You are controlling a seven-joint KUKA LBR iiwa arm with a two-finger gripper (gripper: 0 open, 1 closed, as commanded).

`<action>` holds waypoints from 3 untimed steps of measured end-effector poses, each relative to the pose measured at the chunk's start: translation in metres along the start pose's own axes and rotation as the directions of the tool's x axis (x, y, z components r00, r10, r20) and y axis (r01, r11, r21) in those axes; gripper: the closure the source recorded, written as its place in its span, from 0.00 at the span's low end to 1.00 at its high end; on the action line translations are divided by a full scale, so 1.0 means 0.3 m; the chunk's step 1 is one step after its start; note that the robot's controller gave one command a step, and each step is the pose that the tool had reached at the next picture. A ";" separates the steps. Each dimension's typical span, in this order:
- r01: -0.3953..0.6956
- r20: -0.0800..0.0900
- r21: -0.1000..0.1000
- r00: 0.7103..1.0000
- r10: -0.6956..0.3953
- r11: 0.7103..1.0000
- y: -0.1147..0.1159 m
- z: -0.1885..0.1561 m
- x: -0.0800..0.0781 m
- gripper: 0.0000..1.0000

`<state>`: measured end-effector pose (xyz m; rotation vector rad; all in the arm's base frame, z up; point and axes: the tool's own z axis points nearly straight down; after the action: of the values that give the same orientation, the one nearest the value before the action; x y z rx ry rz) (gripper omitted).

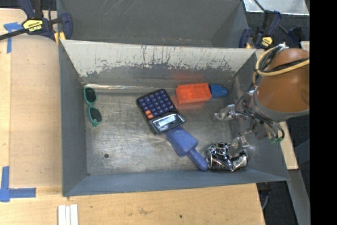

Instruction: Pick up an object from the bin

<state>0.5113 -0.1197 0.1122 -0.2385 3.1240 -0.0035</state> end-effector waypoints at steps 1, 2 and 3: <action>0.243 0.012 0.009 0.970 -0.243 0.970 0.078 0.088 -0.026 0.00; 0.295 0.020 0.021 0.955 -0.296 0.955 0.111 0.092 -0.035 0.00; 0.592 0.014 0.016 0.806 -0.592 0.806 0.139 0.096 -0.056 0.00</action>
Offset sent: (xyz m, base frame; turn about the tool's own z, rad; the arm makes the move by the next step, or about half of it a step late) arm -0.0085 0.0430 -0.0290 -0.4663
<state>0.5219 -0.0760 0.0834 -1.1931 2.8781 -0.0216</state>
